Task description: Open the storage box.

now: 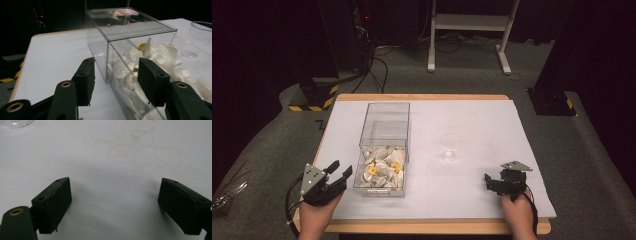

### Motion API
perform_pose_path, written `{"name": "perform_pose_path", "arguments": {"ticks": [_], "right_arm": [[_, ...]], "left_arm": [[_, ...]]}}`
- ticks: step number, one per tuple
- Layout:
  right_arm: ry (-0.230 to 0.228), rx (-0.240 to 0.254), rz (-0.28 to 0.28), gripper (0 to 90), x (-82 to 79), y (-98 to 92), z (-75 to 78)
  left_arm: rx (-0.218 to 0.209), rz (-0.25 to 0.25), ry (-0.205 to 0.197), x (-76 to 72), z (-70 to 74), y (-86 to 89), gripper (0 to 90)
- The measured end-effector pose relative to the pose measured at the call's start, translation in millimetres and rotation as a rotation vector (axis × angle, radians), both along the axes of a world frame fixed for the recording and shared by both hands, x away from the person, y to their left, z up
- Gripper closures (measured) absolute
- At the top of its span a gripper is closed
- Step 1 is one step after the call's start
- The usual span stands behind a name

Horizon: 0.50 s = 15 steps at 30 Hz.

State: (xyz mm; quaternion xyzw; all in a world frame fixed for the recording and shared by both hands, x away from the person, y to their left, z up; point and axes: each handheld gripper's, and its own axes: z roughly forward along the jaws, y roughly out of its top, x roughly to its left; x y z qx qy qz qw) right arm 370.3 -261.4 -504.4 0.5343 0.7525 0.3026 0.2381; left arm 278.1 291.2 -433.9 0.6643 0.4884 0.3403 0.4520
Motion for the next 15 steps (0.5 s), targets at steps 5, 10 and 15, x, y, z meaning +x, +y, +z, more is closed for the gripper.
{"name": "perform_pose_path", "arguments": {"ticks": [5, 10, 15], "right_arm": [[0.001, 0.002, 0.001, 11.8, 0.1, -0.2, 0.0], [0.004, 0.004, -0.003, 11.8, 0.1, 0.0, 0.0], [-0.001, -0.002, 0.000, 12.0, 0.0, 0.1, 0.0]], "left_arm": [[0.014, 0.056, 0.028, 8.7, -13.1, 19.1, 46.3], [0.061, 0.093, 0.089, 21.4, -34.0, 27.2, 44.8], [0.111, 0.090, 0.154, 30.0, -53.3, 24.0, 43.8]]}}
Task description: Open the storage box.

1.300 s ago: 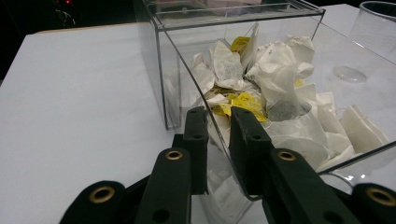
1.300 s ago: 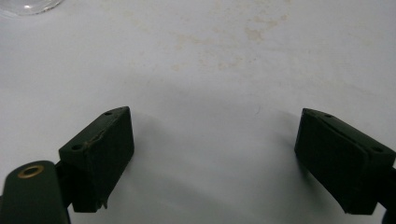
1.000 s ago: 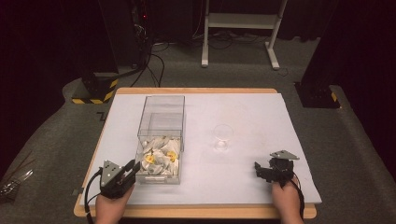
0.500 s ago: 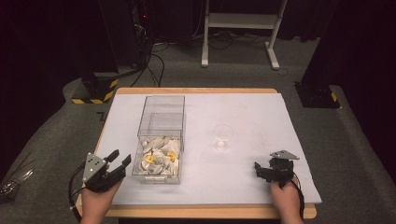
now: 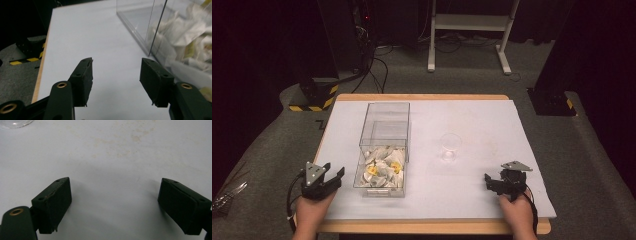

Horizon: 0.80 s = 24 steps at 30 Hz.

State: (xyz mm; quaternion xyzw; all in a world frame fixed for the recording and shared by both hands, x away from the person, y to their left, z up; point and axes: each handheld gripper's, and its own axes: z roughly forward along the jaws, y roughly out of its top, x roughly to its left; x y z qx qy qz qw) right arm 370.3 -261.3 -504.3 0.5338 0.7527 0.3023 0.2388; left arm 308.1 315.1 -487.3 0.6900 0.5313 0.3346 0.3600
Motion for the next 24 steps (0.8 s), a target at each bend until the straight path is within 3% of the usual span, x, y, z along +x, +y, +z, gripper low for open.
{"name": "perform_pose_path", "arguments": {"ticks": [5, 15, 24], "right_arm": [[-0.001, -0.001, 0.000, 12.1, -0.1, 0.2, 0.0], [0.006, 0.008, -0.003, 11.9, 0.1, 0.0, 0.2], [-0.004, 0.000, 0.002, 12.3, -0.3, 0.5, 0.7]], "left_arm": [[0.021, -0.006, 0.032, 5.3, -9.0, -3.8, 42.7], [-0.013, 0.023, 0.066, 8.9, -16.8, -0.5, 39.3], [-0.019, 0.034, 0.185, 20.1, -20.8, 1.4, 30.5]]}}
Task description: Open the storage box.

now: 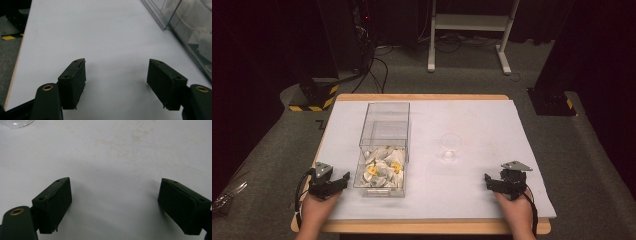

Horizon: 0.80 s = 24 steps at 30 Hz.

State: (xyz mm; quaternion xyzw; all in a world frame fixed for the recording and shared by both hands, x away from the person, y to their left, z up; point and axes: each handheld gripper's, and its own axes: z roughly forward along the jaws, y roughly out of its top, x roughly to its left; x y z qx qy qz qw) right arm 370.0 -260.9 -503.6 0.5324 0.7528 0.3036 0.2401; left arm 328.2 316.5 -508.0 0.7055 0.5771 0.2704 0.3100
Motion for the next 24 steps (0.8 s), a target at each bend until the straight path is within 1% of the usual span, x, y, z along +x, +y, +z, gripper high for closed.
{"name": "perform_pose_path", "arguments": {"ticks": [3, 5, 7, 10, 13, 16, 17, 20, 24], "right_arm": [[-0.014, -0.022, 0.021, 12.1, -1.8, 2.5, 0.9], [-0.016, -0.021, 0.036, 12.0, -3.2, 4.3, 2.5], [-0.015, -0.009, 0.051, 12.1, -5.0, 7.1, 6.2], [-0.041, -0.019, 0.083, 12.1, -8.1, 13.0, 13.4], [-0.044, -0.025, 0.096, 11.7, -10.0, 19.6, 17.9], [-0.038, -0.023, 0.112, 12.4, -8.0, 26.5, 22.7], [-0.042, -0.025, 0.119, 12.4, -7.2, 28.9, 24.3], [-0.043, -0.005, 0.126, 12.4, -5.7, 35.5, 30.1], [-0.054, 0.003, 0.153, 12.4, -4.6, 45.3, 35.7]], "left_arm": [[-0.004, 0.000, 0.002, 0.1, 0.1, 0.8, 30.2], [-0.004, 0.001, 0.002, 0.0, 0.1, 0.7, 30.2], [-0.007, 0.000, 0.002, 0.1, 0.0, 1.2, 30.2], [-0.009, -0.006, 0.004, 0.3, 0.1, 1.5, 29.0], [-0.010, -0.008, 0.004, 0.2, 0.0, 1.2, 28.6], [-0.005, -0.010, 0.006, 0.2, 0.2, 1.0, 28.3], [-0.006, -0.009, 0.006, 0.2, 0.1, 1.0, 28.3], [-0.006, -0.008, 0.006, 0.1, 0.1, 0.7, 28.2], [-0.004, -0.007, 0.005, -0.1, 0.0, 0.4, 28.2]]}}
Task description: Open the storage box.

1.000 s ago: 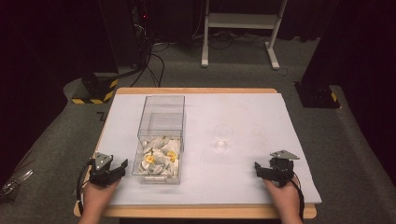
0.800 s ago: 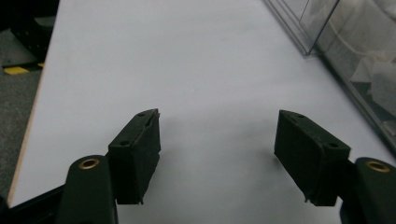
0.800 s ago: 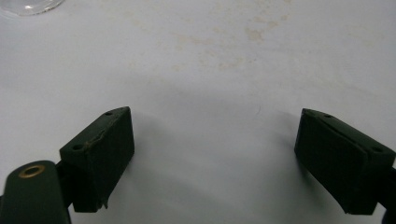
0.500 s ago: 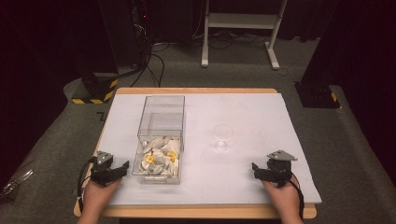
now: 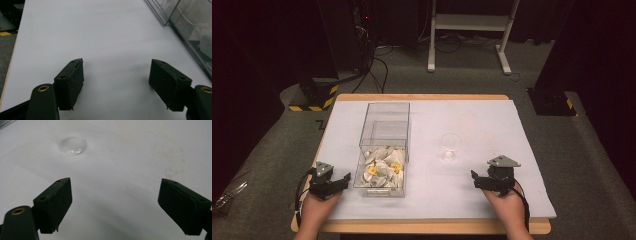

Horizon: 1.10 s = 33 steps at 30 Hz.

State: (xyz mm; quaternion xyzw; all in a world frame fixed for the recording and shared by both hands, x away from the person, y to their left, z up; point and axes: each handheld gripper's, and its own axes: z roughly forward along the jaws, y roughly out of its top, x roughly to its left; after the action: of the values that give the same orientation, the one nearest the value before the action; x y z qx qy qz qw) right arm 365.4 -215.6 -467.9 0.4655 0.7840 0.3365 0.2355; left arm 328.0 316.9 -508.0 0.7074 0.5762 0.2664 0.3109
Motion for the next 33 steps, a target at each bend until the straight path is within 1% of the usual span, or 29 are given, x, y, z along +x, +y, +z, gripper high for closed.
{"name": "perform_pose_path", "arguments": {"ticks": [7, 17, 20, 22, 25, 33], "right_arm": [[-0.024, 0.016, 0.049, 12.8, 0.2, 17.8, 6.6], [-0.028, 0.028, 0.098, 12.9, 1.5, 43.2, 11.2], [-0.032, 0.032, 0.113, 12.9, 0.8, 51.2, 12.9], [-0.042, 0.023, 0.128, 13.0, 0.7, 55.8, 14.0], [-0.045, 0.032, 0.138, 13.0, -0.1, 62.3, 15.8], [-0.058, 0.035, 0.192, 13.0, -2.1, 82.2, 21.7]], "left_arm": [[0.003, 0.003, -0.003, -0.6, -0.2, -0.7, 28.3], [0.004, 0.003, -0.002, -0.9, -0.2, -1.0, 28.4], [0.003, 0.004, -0.003, -1.0, -0.2, -1.1, 28.5], [0.004, 0.004, -0.004, -1.1, -0.2, -1.2, 28.5], [0.005, 0.003, -0.005, -1.2, -0.2, -1.4, 28.8], [0.002, 0.002, -0.004, -1.3, -0.2, -1.4, 29.0]]}}
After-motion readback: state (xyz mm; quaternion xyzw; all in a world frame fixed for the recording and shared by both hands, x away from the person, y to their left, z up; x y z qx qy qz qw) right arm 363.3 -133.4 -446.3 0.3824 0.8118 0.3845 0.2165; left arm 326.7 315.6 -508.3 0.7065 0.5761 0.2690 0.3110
